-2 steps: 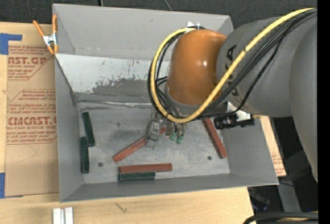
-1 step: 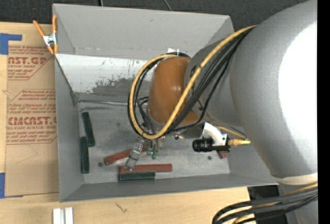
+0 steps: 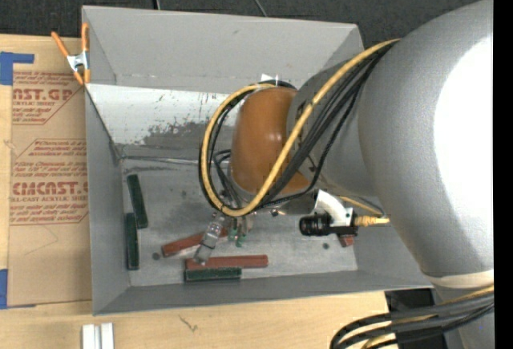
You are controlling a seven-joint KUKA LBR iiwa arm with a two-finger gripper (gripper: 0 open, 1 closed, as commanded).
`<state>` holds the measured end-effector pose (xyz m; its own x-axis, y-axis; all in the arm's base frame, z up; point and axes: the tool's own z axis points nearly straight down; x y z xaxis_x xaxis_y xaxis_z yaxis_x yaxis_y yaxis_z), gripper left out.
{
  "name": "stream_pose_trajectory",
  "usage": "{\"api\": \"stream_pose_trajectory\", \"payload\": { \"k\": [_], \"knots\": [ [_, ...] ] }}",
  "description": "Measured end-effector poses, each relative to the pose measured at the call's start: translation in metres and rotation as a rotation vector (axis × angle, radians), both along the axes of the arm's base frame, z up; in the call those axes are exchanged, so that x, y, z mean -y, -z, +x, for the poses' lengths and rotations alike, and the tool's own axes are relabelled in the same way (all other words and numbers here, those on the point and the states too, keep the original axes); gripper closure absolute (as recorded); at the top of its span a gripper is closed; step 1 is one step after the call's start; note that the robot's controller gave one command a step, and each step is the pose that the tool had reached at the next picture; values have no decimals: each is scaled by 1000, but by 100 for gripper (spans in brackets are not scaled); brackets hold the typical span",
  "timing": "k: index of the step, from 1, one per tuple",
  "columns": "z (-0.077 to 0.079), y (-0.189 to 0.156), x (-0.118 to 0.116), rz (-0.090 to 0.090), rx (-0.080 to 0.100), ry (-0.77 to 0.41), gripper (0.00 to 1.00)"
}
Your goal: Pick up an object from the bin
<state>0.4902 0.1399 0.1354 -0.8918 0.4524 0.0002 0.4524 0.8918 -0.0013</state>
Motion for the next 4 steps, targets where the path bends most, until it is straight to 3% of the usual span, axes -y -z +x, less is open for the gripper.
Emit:
{"api": "stream_pose_trajectory", "payload": {
  "k": [1, 2, 3, 4],
  "knots": [
    [7, 66, -32, 1, 1, -4, 100],
    [7, 66, -32, 0, 1, -4, 100],
    [7, 14, -33, -1, -4, -44, 100],
    [8, -60, -46, 0, 1, -73, 100]
  ]
}}
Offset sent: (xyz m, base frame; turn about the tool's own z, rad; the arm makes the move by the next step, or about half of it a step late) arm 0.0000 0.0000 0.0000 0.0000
